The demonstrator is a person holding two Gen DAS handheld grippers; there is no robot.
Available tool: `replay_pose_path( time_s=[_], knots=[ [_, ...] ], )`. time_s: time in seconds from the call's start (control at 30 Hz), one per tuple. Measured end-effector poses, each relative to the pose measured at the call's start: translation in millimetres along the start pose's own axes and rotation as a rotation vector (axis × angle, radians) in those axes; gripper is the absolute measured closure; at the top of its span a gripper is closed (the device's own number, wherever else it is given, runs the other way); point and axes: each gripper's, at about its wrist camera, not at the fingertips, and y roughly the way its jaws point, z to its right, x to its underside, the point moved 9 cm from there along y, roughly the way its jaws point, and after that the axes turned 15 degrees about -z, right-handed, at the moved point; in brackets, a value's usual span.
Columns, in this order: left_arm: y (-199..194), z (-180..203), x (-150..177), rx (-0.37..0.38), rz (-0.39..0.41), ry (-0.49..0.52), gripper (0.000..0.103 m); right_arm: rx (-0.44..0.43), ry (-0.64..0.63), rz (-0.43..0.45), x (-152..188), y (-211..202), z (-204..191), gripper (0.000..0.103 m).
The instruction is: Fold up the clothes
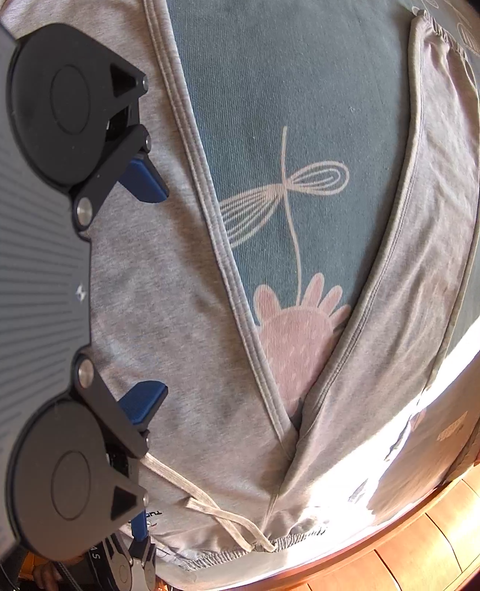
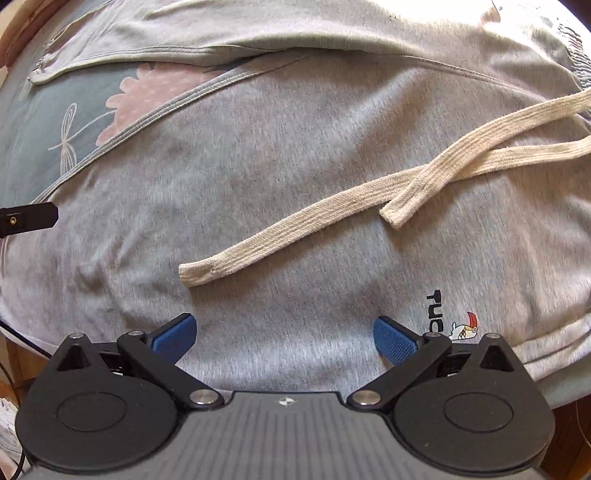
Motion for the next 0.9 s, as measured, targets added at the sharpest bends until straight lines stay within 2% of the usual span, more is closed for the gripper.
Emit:
replay_pose_path(
  time_s=[0.07,0.2,0.27,0.43,0.57,0.77,0.9],
  knots=[
    [0,13,-7,-0.01,-0.006,0.046,0.001,-0.012,0.024,0.006,2,-6,9,0.0],
    [-4,40,-25,-0.021,0.003,0.127,0.001,0.024,0.106,0.123,-10,-36,44,0.0],
    [-1,56,-34,-0.013,0.006,0.156,0.001,0.044,0.129,0.153,-21,-40,69,0.0],
    [14,91,-45,0.015,-0.005,0.197,0.001,0.088,0.224,0.107,-14,-25,131,0.0],
    [27,118,-45,0.034,-0.033,0.24,0.001,0.088,0.216,0.095,-1,-24,144,0.0],
    [35,146,-52,0.044,-0.046,0.278,0.001,0.121,0.207,0.222,-26,-52,164,0.0],
    [42,158,-58,0.041,-0.055,0.29,0.001,0.155,0.236,0.209,-28,-43,192,0.0]
  ],
)
